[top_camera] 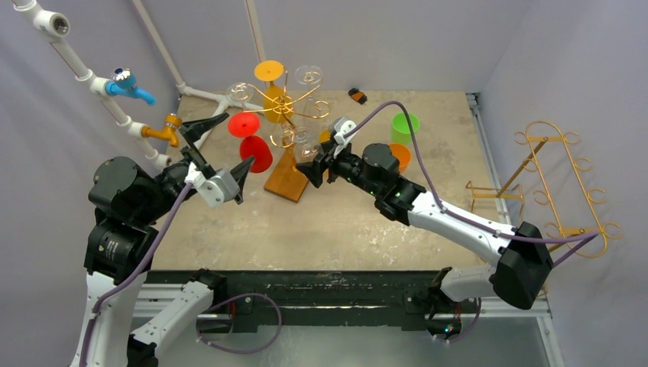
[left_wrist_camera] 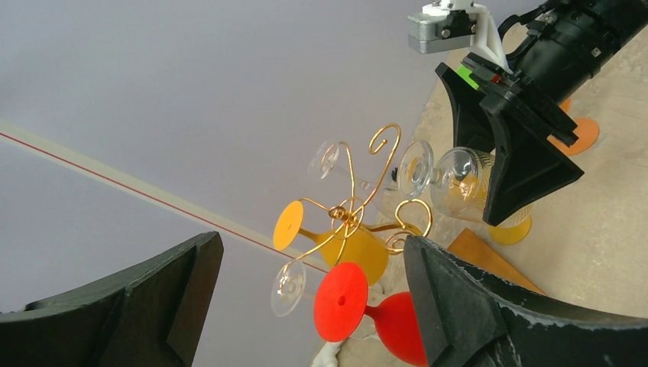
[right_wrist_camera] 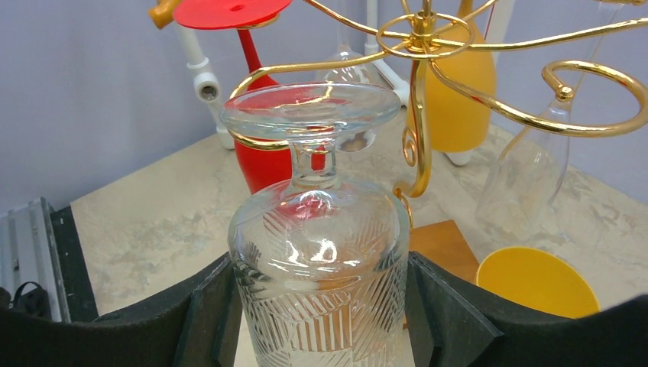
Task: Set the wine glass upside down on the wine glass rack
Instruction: Turn the wine glass upside down at the wine rack.
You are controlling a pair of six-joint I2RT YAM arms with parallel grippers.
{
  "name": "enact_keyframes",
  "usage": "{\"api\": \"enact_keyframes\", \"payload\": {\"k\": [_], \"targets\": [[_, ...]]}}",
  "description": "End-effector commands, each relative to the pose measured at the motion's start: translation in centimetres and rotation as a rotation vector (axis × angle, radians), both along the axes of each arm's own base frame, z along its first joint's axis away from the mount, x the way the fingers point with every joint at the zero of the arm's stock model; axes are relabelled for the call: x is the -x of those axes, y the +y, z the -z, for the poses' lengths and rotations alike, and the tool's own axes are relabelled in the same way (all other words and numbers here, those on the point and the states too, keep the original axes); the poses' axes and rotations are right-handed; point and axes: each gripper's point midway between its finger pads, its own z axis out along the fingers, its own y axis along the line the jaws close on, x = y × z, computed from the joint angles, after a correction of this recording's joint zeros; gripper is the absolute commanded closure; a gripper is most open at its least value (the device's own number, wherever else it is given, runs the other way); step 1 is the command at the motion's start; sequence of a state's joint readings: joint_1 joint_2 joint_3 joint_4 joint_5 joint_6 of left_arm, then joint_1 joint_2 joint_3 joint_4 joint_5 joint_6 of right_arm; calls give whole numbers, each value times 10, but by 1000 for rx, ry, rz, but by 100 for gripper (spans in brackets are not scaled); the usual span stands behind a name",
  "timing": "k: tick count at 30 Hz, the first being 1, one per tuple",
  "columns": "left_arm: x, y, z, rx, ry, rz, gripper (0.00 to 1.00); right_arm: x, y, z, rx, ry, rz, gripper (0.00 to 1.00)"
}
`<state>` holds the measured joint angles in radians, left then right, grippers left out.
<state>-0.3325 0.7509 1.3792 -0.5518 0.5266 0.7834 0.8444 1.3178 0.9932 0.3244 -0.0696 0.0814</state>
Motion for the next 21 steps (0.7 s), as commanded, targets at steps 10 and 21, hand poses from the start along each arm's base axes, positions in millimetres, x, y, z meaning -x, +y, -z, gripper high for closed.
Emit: {"api": "enact_keyframes", "payload": {"k": [10,21], "targets": [[-2,0,-9,24,0,-4,5,-22,7,-49,-118,-155,-9,86],[-8,-1,-2,9,6,-8,5,-30,29,-58,-145,-171,-62,87]]}}
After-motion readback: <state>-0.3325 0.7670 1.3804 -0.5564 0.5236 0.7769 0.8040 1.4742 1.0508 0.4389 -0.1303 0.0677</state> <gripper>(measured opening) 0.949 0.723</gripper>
